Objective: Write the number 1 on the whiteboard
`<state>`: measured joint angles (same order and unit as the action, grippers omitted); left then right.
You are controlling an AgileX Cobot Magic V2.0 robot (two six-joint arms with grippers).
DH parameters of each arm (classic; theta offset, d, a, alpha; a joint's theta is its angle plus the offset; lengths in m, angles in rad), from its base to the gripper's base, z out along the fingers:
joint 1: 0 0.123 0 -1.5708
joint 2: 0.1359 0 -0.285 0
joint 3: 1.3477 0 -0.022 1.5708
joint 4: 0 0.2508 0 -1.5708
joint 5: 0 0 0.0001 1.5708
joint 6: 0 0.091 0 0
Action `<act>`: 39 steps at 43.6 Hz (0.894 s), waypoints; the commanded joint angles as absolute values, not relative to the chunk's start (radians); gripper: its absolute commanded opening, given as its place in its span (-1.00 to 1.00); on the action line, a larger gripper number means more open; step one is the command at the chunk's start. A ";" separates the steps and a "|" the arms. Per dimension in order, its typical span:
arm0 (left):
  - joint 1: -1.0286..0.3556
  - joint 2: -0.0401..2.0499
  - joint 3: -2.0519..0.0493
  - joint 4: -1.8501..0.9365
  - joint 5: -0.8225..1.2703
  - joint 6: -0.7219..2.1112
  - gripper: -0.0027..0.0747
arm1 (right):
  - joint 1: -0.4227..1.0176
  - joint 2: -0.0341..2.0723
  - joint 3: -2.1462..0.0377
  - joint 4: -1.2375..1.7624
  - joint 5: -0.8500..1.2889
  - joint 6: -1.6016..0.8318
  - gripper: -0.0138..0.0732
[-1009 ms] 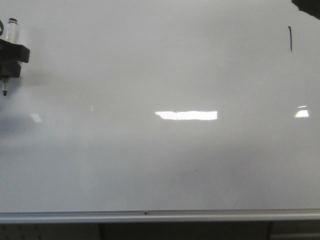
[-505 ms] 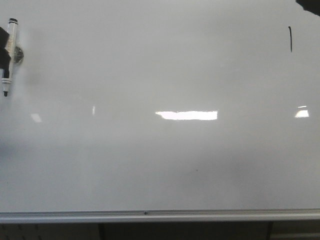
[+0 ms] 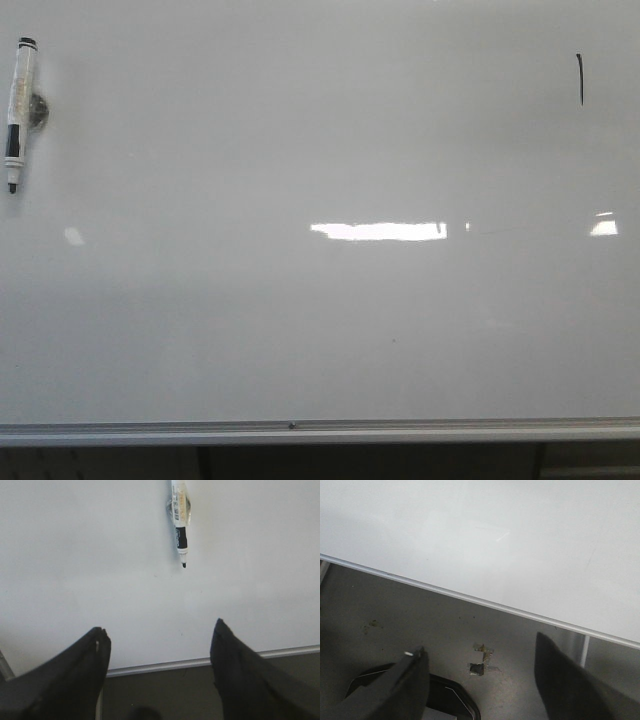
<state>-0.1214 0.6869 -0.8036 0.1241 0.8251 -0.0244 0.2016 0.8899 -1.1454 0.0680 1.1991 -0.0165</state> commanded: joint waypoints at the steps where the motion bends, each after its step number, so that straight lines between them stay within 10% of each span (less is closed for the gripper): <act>1: -0.123 0.624 -0.835 0.131 0.853 -0.029 0.18 | 0.197 0.808 -1.109 0.012 1.134 0.025 0.43; 24: -0.123 0.562 -0.835 0.111 0.896 -0.029 0.05 | 0.197 0.457 -0.803 -0.068 0.919 0.158 0.42; 39: -0.123 0.562 -0.835 0.111 0.894 -0.029 -0.87 | 0.197 0.456 -0.786 -0.068 0.923 0.156 -0.72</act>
<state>-0.1214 0.5599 -0.8036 0.1143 0.9627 -0.0244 0.1995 0.4507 -0.7623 -0.0505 0.9963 0.1536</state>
